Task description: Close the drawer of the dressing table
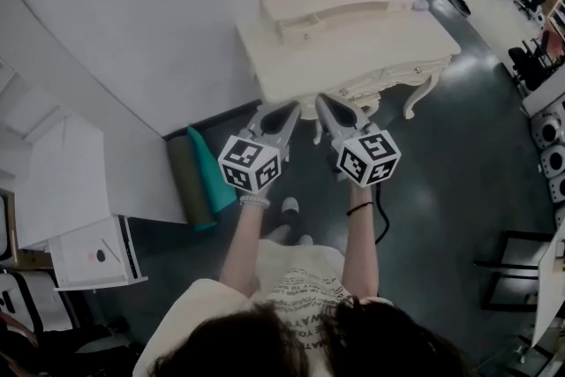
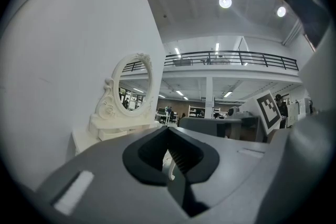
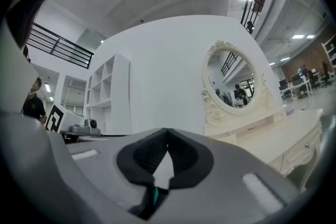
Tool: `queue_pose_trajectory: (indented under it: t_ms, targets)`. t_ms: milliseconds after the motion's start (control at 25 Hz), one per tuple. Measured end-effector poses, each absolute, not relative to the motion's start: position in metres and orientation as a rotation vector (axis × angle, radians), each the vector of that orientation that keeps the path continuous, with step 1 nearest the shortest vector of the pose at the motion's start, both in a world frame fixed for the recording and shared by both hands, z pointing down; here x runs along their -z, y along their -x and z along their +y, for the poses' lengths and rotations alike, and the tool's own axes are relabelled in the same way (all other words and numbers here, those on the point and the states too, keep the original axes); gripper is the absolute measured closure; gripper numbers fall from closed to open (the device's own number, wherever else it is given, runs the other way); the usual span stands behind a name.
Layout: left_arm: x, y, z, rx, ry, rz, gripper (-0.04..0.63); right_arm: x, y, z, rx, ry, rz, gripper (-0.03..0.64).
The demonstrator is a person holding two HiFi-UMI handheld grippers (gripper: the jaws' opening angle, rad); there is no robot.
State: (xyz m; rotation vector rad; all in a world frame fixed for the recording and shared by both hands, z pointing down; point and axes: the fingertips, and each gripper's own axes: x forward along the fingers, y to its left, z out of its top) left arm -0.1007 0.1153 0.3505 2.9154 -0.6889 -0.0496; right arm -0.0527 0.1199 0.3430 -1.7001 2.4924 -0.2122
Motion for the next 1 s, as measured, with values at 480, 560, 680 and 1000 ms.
queue_pose_trajectory:
  t_ms: [480,560,680,1000]
  targets:
    - [-0.365,0.063,0.04,0.062,-2.882,-0.702,0.604,-0.367,0.025,0.047,0.257,1.692,2.557,0.614]
    - [-0.371,0.058,0.029,0.049,-2.871,-0.705,0.603,-0.375,0.021,0.036,0.285,1.689,2.562,0.614]
    - [-0.383,0.049,0.015,0.025,-2.85,-0.7,0.603,-0.385,0.011,0.021,0.318,1.688,2.555,0.614]
    - [-0.397,0.035,-0.022,-0.01,-2.822,-0.703,0.604,-0.397,-0.006,-0.019,0.378,1.684,2.555,0.614]
